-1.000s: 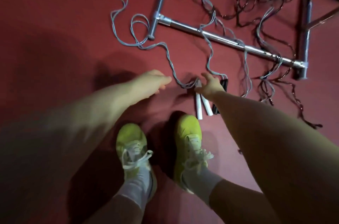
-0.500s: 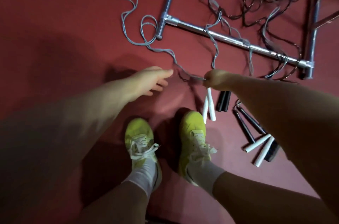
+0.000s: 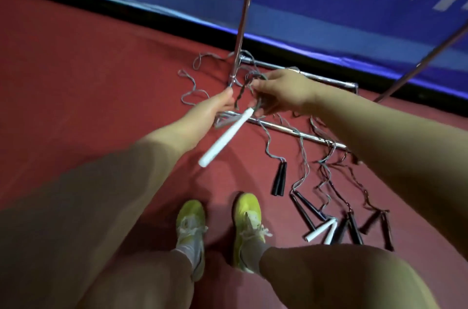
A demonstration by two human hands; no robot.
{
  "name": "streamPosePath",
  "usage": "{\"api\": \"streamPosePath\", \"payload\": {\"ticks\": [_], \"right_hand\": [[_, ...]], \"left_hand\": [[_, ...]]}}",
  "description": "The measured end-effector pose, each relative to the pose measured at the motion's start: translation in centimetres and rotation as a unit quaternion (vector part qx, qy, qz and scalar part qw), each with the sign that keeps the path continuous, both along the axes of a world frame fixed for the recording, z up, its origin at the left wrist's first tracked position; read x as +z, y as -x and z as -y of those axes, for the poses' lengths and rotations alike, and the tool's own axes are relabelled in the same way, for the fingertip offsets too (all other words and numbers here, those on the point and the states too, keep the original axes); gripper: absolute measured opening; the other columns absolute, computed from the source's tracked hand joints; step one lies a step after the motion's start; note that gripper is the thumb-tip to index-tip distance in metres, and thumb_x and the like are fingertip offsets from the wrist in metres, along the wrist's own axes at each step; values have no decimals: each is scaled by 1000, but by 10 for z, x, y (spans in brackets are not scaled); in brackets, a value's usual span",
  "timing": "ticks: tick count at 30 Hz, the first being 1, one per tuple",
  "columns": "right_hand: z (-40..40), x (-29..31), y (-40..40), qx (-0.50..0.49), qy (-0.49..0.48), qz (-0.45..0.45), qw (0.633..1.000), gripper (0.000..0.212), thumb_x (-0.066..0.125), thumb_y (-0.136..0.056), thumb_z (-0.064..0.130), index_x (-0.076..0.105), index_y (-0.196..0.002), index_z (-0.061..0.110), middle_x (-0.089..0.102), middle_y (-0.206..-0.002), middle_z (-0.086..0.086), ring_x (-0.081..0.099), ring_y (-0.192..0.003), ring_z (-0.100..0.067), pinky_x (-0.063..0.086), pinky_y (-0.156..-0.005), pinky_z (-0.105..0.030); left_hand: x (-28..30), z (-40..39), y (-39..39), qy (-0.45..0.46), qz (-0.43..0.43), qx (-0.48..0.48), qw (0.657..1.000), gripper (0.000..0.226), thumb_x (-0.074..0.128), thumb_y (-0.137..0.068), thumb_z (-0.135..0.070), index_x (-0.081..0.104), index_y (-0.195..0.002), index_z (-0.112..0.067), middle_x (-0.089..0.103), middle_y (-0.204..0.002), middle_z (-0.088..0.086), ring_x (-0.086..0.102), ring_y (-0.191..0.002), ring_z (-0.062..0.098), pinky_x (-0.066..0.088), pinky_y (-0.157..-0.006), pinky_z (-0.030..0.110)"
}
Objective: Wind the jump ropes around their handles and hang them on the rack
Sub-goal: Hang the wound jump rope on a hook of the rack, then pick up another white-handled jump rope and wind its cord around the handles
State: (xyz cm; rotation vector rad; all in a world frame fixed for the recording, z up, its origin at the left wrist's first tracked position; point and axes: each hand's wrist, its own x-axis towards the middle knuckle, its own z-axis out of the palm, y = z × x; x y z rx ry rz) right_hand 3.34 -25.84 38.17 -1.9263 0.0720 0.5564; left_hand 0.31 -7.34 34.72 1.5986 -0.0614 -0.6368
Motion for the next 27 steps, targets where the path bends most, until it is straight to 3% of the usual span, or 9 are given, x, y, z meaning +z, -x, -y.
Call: {"api": "streamPosePath", "payload": {"ticks": [1, 3, 5, 7, 10, 14, 18, 22, 27], "right_hand": [[-4, 18, 8, -14, -26, 9, 1000, 25, 46, -100, 20, 49, -77, 11, 66, -58, -5, 64, -47, -15, 52, -48, -23], [-12, 45, 22, -33, -75, 12, 997, 24, 45, -100, 22, 45, -78, 13, 68, -59, -5, 61, -44, -15, 51, -47, -22], [-20, 65, 34, -57, -109, 9, 992, 23, 44, -100, 23, 44, -79, 14, 69, -61, -6, 58, -40, -15, 49, -45, -20], [-25, 74, 44, -86, -138, 1, 987, 23, 43, -100, 23, 46, -80, 14, 68, -60, -6, 55, -38, -13, 45, -43, -18], [-30, 79, 62, -130, -186, -21, 974, 26, 43, -100, 25, 49, -78, 13, 66, -57, -5, 50, -36, -11, 42, -45, -20], [-30, 68, 91, -163, -188, -57, 967, 30, 46, -97, 30, 50, -72, 13, 63, -55, -7, 38, -34, -11, 36, -43, -17], [-21, 45, 117, -213, -30, 6, 976, 33, 48, -96, 40, 55, -81, 11, 56, -65, -5, 49, -53, -19, 43, -66, -31], [-10, 21, 124, -269, -58, 46, 960, 33, 35, -101, 40, 58, -90, 18, 60, -77, 0, 57, -71, -19, 44, -78, -36], [-16, 15, 98, -165, -80, 79, 980, 47, 20, -103, 40, 58, -122, 20, 62, -125, -1, 53, -122, -13, 34, -109, -36]], "left_hand": [[11, -2, 6, 9, 8, -9, 1000, 42, 30, -101, -35, 60, -114, -9, 64, -110, -1, 57, -89, 4, 41, -79, 0], [35, 0, 16, 26, -5, -13, 1000, 42, 34, -99, -41, 67, -96, -15, 67, -95, 0, 58, -91, 12, 38, -102, 26], [49, -1, 28, 34, -16, -29, 999, 37, 50, -88, -52, 72, -91, -23, 66, -105, 2, 58, -103, 15, 36, -104, 35], [55, -3, 42, 15, -13, -56, 998, 38, 67, -73, -57, 69, -96, -26, 67, -113, 1, 60, -108, 15, 42, -100, 33], [58, -1, 64, 1, -28, -74, 997, 18, 66, -80, -36, 62, -92, -23, 70, -93, -1, 66, -94, 19, 44, -95, 40], [59, 5, 96, 50, -98, -88, 990, 6, 56, -92, -12, 56, -86, -13, 59, -70, 2, 60, -55, 13, 52, -57, 27], [56, 6, 106, 89, -152, -95, 980, 14, 67, -77, -20, 57, -85, -12, 58, -62, -2, 55, -48, 12, 47, -47, 23], [43, 4, 100, 42, -137, -53, 988, 9, 63, -85, -9, 56, -81, -13, 56, -62, -2, 55, -48, 12, 45, -48, 23], [28, -2, 85, 20, -134, -14, 991, 9, 60, -86, -6, 57, -81, -12, 58, -59, -3, 58, -49, 12, 48, -51, 23]]}}
